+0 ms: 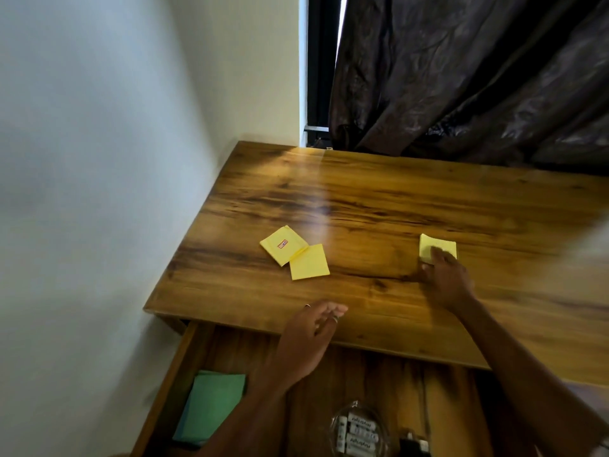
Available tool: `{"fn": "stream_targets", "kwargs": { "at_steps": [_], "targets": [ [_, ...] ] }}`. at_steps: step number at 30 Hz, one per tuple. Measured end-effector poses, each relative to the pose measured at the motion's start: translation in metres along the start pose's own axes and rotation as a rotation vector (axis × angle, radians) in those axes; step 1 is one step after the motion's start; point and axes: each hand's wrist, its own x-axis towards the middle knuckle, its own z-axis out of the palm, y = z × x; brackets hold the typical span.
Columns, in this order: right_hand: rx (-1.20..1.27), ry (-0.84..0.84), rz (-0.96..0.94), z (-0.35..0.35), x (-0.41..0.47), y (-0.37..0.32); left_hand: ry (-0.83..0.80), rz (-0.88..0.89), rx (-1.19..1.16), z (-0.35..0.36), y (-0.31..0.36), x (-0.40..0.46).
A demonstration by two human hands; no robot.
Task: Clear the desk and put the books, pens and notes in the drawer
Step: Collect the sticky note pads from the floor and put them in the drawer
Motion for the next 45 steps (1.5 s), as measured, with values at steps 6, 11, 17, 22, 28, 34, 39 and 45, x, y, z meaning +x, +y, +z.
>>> {"fn": "stream_targets", "kwargs": {
  "at_steps": [6, 11, 17, 22, 28, 34, 39, 45],
  "targets": [
    [-0.222, 0.118, -0.112, -0.002, 0.004, 0.002, -0.018, -0.117, -0.135, 0.010, 0.006, 0.014],
    [0.003, 0.264, -0.122, 0.000, -0.002, -0.011, -0.028, -0.351, -0.372, 0.009, 0.015, 0.024],
    [0.154, 0.470, -0.835, 0.029, -0.070, -0.097, 0.063, -0.739, -1.011, -0.008, 0.017, 0.043],
    [0.244, 0.399, -0.984, 0.053, -0.094, -0.142, 0.322, -0.804, -0.963, -0.037, 0.003, 0.040],
    [0.372, 0.196, -0.613, 0.029, -0.042, -0.197, 0.544, -0.797, -1.048, -0.076, -0.020, 0.028],
    [0.182, -0.126, -0.345, 0.048, 0.012, -0.239, 0.548, -0.775, -1.111, -0.081, -0.034, 0.023],
    [0.203, -0.090, -0.292, 0.052, 0.019, -0.250, 0.430, -0.714, -1.146, -0.086, -0.035, 0.018],
    [0.514, -0.104, -0.369, 0.026, 0.008, -0.242, 0.329, -0.716, -1.190, -0.092, -0.039, 0.016]
  ]
}}
